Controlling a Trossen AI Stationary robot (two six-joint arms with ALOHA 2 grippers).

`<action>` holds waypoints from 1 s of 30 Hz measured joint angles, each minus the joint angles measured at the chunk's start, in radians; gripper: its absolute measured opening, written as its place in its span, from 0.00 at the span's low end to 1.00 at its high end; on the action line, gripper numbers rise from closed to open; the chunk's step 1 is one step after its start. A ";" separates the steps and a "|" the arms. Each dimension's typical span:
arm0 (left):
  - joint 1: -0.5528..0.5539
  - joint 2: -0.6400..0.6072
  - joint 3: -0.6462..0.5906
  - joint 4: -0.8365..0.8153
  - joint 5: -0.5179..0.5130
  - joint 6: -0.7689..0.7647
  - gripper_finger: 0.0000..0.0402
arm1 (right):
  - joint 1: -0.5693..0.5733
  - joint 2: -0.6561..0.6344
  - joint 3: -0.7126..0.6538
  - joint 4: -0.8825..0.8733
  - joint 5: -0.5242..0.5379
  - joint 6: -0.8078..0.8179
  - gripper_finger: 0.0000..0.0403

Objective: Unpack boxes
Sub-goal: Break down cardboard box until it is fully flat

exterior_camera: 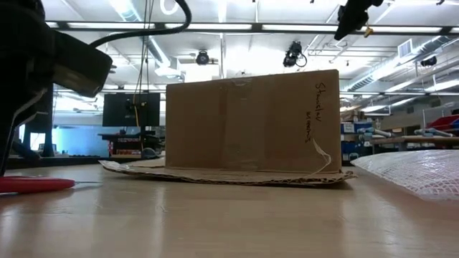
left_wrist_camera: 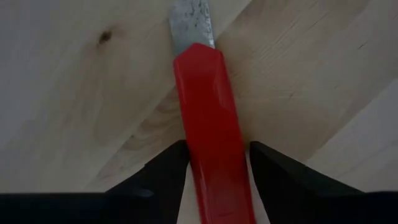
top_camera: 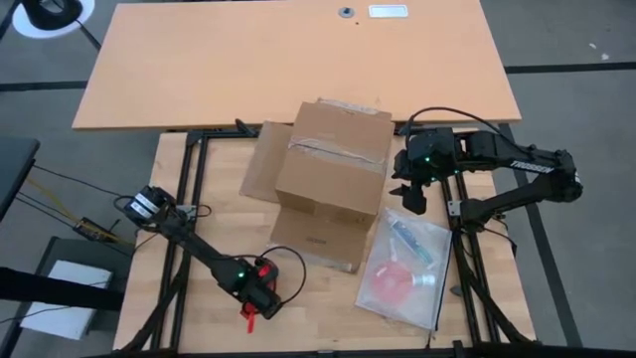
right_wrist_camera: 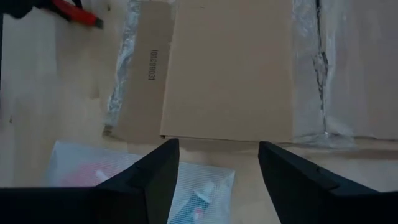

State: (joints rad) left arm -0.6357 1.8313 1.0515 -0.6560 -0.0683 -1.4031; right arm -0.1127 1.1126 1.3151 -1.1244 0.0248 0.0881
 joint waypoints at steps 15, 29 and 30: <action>-0.001 0.002 0.023 -0.039 -0.051 0.036 0.32 | 0.000 0.000 0.000 0.002 0.042 -0.175 0.54; 0.002 0.008 0.202 -0.102 -0.080 0.116 0.33 | 0.000 0.000 0.000 0.005 0.042 -0.169 0.53; 0.002 0.008 0.217 -0.104 -0.080 0.122 0.33 | 0.000 0.000 0.000 0.006 0.041 -0.166 0.53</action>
State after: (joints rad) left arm -0.6338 1.8389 1.2685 -0.7600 -0.1481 -1.2815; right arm -0.1127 1.1130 1.3151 -1.1183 0.0662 -0.0783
